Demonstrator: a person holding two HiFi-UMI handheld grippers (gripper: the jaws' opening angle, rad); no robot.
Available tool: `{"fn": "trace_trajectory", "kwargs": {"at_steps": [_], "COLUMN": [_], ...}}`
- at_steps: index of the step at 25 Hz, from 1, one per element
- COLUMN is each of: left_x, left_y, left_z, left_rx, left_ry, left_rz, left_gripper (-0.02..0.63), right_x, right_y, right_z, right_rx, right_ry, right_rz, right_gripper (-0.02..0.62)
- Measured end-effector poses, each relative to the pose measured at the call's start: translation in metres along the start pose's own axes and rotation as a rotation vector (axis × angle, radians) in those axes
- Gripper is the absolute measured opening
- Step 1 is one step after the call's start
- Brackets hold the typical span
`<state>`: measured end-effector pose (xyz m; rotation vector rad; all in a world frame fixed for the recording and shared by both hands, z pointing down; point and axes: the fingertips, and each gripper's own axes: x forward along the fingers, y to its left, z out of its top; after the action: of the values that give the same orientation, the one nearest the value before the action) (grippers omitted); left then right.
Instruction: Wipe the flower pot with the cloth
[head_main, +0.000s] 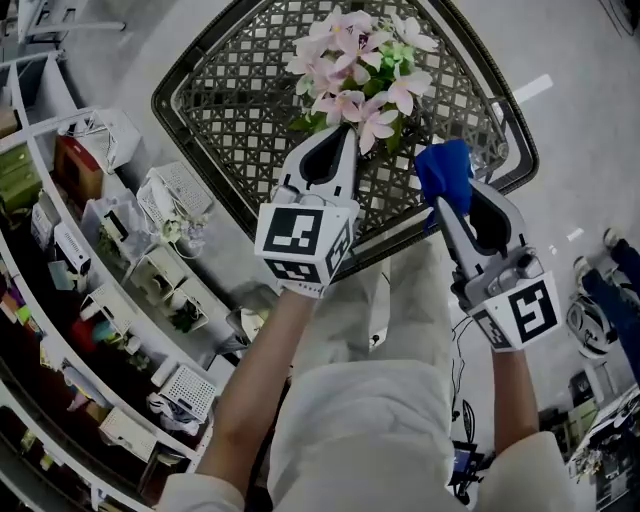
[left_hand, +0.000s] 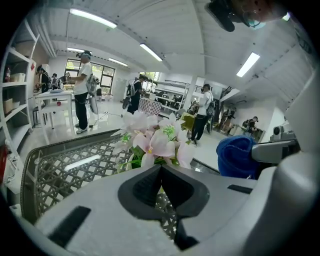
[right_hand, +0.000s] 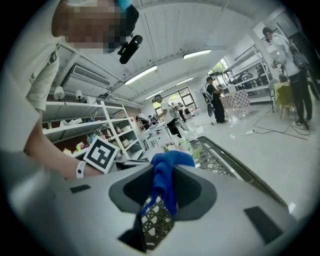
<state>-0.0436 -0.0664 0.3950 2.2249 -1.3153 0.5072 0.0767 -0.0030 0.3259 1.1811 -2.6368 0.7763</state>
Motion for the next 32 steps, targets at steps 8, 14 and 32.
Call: {"fn": "trace_trajectory", "kwargs": {"at_steps": [8,14,32], "left_x": [0.028,0.044,0.055], "left_y": [0.015,0.025,0.021], "left_z": [-0.009,-0.014,-0.012], "left_rx": [0.019,0.033,0.058], "left_ry": [0.026,0.041,-0.044], "left_rz": [0.012,0.021,-0.031], "left_gripper": [0.023,0.023,0.021], "right_x": [0.02,0.034,0.057], "right_y": [-0.016,-0.027,-0.063], "right_z": [-0.003,-0.007,-0.019], "right_rx": [0.002,0.001,0.054], "right_ry": [0.013,0.014,0.02], "right_rz": [0.013,0.019,-0.01], "right_gripper": [0.121,0.121,0.121]}}
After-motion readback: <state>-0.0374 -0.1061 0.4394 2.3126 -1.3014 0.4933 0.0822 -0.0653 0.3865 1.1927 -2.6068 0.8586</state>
